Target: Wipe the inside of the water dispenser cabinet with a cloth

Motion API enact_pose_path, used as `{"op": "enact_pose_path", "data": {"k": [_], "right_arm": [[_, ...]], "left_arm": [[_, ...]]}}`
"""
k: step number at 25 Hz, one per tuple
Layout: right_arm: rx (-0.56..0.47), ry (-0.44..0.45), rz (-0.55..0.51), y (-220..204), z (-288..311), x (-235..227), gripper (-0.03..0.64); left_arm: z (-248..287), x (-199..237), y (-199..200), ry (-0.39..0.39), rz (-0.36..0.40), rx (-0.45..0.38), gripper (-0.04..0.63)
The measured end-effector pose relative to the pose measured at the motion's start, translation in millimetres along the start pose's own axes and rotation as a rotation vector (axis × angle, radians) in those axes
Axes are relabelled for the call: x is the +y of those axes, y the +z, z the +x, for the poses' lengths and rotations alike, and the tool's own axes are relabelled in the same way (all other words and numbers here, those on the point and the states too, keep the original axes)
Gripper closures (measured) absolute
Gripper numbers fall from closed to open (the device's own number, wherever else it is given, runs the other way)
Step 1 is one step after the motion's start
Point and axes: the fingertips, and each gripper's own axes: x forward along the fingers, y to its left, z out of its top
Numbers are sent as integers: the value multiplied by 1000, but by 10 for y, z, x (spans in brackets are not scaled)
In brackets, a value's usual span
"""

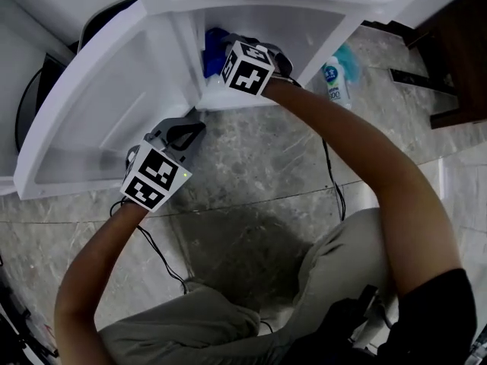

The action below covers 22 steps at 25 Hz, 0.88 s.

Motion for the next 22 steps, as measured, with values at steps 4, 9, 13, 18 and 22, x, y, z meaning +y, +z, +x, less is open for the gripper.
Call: {"op": "enact_pose_path", "data": {"k": [4,9,13,18,22], "right_arm": [[43,-67,-52,-40,256,-192,483],[77,-164,-28,-43,411,-538,483],[68,-127,-80,-69,377,-399,483],[52,-45,-260,-78,307,-190,483],[107,-118,-269,-83,439,-386,483]], "left_arm": [[-101,-45,-100,2,-40,11,589],[-140,-174,-201,-12,-47,32,589],[-127,-192,-216,-13,-58,25,589],[-102,-87,-156,4,-89,-2,589],[-141,-32,-158,22,-128,-14,589]]}}
